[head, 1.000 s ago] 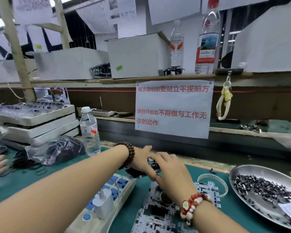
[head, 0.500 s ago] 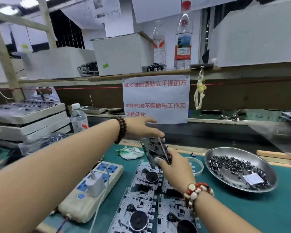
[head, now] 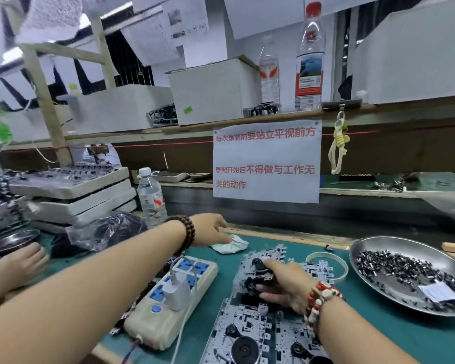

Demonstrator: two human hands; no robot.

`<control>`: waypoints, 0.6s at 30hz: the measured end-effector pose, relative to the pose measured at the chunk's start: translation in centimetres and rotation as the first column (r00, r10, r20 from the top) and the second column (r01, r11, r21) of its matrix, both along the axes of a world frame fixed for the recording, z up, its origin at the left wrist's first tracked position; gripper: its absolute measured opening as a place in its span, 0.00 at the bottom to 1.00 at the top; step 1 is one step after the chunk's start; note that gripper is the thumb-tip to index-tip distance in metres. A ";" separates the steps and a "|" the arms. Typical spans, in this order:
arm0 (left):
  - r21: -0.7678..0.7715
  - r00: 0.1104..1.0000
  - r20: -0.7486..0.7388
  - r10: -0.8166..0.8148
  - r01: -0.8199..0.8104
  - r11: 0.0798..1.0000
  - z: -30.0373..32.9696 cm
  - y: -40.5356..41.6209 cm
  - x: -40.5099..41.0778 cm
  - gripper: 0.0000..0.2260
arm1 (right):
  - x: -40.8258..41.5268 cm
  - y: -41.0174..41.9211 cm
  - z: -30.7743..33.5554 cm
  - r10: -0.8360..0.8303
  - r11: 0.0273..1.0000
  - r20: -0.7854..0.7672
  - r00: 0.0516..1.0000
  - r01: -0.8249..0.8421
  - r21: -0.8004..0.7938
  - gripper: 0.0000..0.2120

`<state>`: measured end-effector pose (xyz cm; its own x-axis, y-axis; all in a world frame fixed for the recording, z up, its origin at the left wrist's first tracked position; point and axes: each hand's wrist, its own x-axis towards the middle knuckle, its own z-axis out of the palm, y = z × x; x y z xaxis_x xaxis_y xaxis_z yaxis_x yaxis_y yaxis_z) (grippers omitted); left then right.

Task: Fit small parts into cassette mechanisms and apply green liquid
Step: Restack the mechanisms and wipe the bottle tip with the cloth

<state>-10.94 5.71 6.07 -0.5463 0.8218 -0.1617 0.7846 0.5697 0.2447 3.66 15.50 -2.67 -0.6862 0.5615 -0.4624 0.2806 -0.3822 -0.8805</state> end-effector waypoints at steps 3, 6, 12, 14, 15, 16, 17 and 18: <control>-0.085 0.997 0.012 -0.080 0.081 0.993 -2.3 1.1 1.3 0.24 | 0.4 0.3 0.6 0.052 0.987 0.139 0.989 -0.072 0.141 0.15; -0.111 0.994 0.009 -0.110 0.110 0.988 -2.8 1.7 1.3 0.22 | 1.2 1.1 1.3 0.021 0.698 0.527 0.849 -0.390 0.600 0.18; -0.060 0.919 -0.348 0.185 -0.219 0.974 -1.3 -0.4 -6.0 0.20 | 1.5 0.8 3.9 -0.202 0.201 0.624 0.755 -0.591 0.781 0.20; -0.124 0.910 -0.331 0.250 -0.304 0.944 -2.7 -1.0 -7.5 0.24 | 0.1 0.0 4.1 -0.115 0.130 0.574 0.811 -0.561 0.818 0.18; -0.169 0.914 -0.300 0.273 -0.332 0.928 -3.7 -1.1 -8.1 0.27 | -0.6 -0.5 4.1 -0.057 0.106 0.539 0.840 -0.532 0.840 0.18; -0.213 0.920 -0.266 0.289 -0.348 0.913 -4.6 -1.2 -8.5 0.30 | -1.4 -1.0 3.9 0.004 0.096 0.502 0.865 -0.500 0.860 0.17; -0.245 0.924 -0.235 0.300 -0.355 0.902 -5.4 -1.4 -8.8 0.33 | -2.3 -1.4 3.7 0.066 0.090 0.469 0.881 -0.473 0.876 0.18; -0.257 0.927 -0.208 0.311 -0.359 0.898 -6.0 -1.5 -9.2 0.34 | -3.2 -1.8 3.5 0.121 0.085 0.438 0.891 -0.448 0.890 0.18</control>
<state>-20.15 4.21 0.06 -0.8186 0.5171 -0.2499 0.5494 0.8318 -0.0785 0.46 13.72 0.83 -0.8956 0.4224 0.1394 0.3597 0.8722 -0.3316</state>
